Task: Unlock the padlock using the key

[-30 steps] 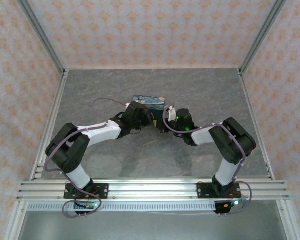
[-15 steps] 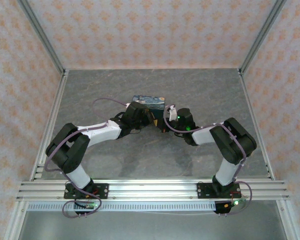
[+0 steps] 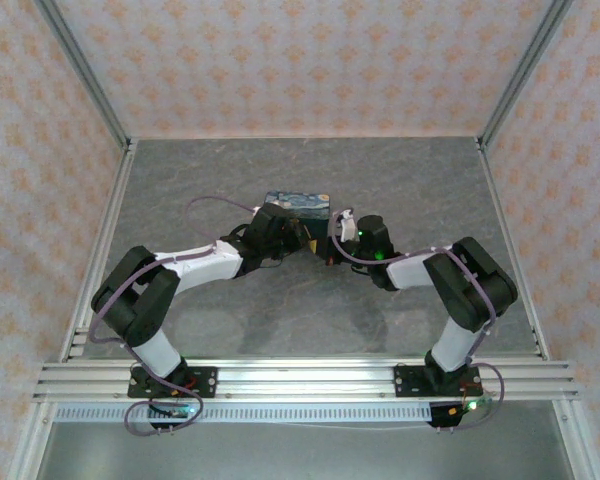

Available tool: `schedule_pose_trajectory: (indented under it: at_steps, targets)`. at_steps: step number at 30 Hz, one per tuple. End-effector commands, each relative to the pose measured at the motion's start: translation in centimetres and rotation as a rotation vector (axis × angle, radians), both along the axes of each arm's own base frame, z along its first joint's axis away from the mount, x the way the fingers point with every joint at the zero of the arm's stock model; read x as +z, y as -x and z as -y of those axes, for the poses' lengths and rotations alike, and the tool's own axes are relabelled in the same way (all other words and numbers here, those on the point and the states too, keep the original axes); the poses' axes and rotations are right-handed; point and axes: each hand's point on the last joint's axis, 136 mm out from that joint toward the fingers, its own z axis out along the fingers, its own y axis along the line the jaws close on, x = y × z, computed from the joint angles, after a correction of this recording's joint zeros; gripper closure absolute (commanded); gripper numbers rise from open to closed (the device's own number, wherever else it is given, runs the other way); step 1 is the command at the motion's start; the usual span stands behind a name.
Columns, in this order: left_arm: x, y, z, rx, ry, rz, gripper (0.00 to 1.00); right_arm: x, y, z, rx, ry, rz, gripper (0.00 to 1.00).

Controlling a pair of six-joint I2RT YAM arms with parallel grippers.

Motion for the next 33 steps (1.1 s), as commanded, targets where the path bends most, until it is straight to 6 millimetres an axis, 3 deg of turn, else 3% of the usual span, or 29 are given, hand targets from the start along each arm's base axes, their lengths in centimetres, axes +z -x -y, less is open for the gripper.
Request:
schedule_pose_trajectory:
  at_steps: [1, 33]
  targets:
    - [0.5, 1.9, 2.6, -0.107, 0.05, -0.026, 0.73, 4.3, -0.3, -0.9, 0.034, -0.099, 0.115, 1.0]
    - [-0.2, 2.0, 3.2, -0.119, 0.052, -0.039, 0.73, 7.6, -2.1, -3.2, 0.065, -0.21, 0.124, 1.0]
